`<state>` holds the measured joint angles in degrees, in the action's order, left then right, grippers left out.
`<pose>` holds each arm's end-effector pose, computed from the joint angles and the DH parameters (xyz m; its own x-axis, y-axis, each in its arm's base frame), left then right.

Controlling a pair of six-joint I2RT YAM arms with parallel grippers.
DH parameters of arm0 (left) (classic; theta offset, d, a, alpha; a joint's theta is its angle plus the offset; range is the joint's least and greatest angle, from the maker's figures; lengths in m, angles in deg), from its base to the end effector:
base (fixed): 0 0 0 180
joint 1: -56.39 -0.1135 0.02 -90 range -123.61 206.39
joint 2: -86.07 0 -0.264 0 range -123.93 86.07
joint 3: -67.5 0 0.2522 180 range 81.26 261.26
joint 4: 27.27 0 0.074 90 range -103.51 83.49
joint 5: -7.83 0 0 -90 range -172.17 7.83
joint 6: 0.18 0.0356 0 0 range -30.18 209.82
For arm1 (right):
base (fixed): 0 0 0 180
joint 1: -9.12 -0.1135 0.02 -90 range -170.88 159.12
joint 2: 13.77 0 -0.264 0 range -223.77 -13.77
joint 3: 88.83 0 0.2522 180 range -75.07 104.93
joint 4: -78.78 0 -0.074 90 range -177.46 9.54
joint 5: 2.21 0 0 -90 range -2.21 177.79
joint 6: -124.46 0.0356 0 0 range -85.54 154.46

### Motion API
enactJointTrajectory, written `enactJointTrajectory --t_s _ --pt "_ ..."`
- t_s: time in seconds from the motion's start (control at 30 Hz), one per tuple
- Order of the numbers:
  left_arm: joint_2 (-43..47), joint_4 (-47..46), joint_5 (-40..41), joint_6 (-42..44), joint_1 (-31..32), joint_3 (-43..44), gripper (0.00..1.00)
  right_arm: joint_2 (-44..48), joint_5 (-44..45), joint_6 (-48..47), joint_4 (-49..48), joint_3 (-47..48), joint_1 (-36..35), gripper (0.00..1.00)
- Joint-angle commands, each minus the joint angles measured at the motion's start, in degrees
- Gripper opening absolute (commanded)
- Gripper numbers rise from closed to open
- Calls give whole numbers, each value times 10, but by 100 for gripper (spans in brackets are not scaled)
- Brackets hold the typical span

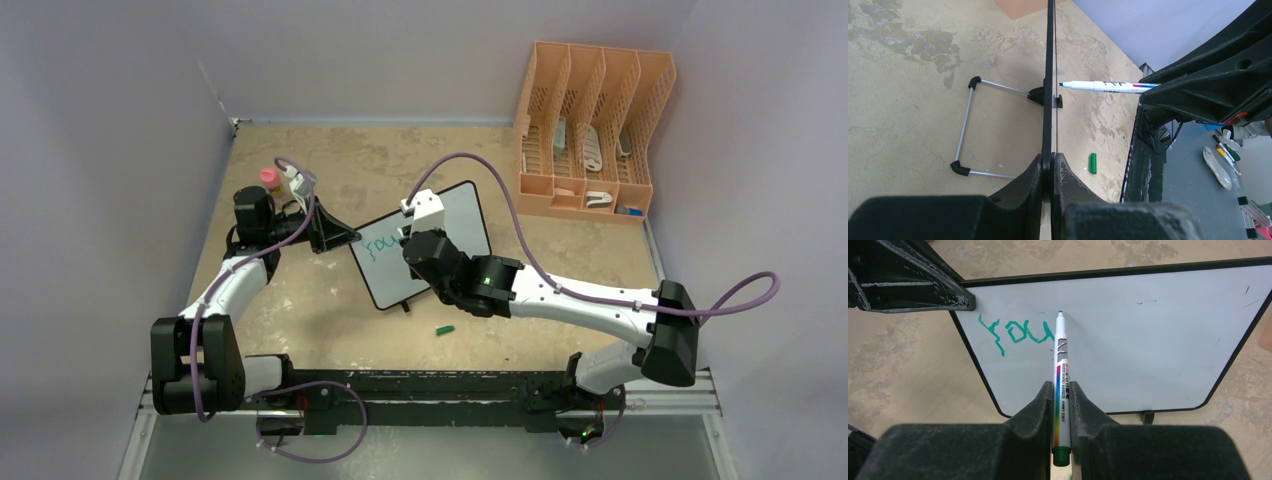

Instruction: Write a sentence on the whiteboard

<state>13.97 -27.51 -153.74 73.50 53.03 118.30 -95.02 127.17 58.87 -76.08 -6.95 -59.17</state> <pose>0.2549 -0.0189 0.2425 -0.5874 -0.1235 -0.7998 0.7296 0.3468 -0.5894 0.1410 0.2930 0.3351 -0.3483 -0.0112 -0.9373 -0.3961 0.9080 0.1363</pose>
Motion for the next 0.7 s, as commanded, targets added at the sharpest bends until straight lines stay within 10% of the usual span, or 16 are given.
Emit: enactJointTrajectory --t_s 0.0,0.67 --pt "2 7 -19 18 5 15 0 -6 3 4 5 18 0 0" --pt "1 7 -20 19 5 15 0 -20 -2 3 6 19 0 0"
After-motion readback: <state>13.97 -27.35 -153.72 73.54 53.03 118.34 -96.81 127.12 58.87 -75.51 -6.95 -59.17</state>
